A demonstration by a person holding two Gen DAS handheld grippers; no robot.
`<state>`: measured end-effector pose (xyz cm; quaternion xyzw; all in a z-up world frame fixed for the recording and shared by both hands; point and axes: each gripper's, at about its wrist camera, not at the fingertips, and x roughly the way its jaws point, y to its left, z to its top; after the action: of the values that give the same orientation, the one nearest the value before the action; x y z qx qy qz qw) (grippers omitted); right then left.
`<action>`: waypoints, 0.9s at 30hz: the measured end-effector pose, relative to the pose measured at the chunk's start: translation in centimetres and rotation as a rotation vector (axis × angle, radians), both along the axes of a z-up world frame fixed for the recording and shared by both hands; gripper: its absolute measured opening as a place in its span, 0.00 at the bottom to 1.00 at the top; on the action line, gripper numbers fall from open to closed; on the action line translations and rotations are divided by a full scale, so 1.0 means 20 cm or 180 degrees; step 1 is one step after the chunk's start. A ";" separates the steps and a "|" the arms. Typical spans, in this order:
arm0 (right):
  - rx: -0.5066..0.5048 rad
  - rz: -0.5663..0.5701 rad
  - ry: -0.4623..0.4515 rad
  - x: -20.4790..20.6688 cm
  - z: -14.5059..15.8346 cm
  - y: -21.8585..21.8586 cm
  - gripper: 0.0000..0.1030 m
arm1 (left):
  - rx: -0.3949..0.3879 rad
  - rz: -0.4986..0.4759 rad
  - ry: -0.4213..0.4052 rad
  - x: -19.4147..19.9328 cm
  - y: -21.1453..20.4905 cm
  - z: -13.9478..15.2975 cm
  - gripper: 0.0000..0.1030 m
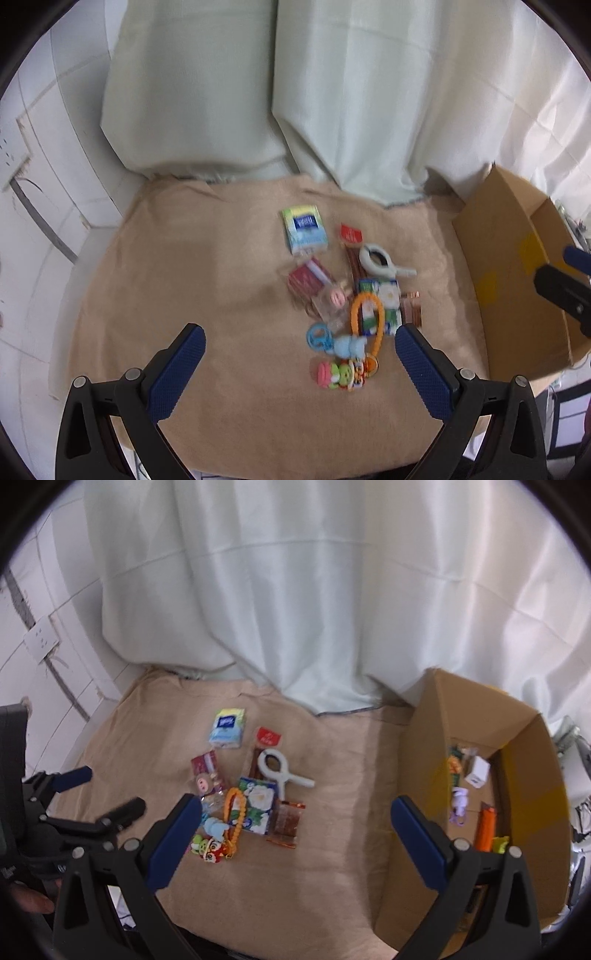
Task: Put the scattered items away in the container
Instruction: 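Move both grippers toward the pile of items on the cloth, then grasp the green-and-pink frog keychain with the left gripper while the right grasps the red snack packet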
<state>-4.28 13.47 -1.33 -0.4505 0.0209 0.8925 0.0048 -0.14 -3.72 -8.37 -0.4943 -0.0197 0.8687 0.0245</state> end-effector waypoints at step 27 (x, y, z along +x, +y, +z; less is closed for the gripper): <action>-0.0293 0.0168 -0.0603 -0.25 -0.61 0.07 0.90 | -0.0110 -0.0022 -0.0503 -0.05 0.23 -0.78 0.98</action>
<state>-9.36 14.79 -13.45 -0.5331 0.0494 0.8438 -0.0374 -1.17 0.84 -24.07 -0.5617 -0.0049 0.8271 0.0174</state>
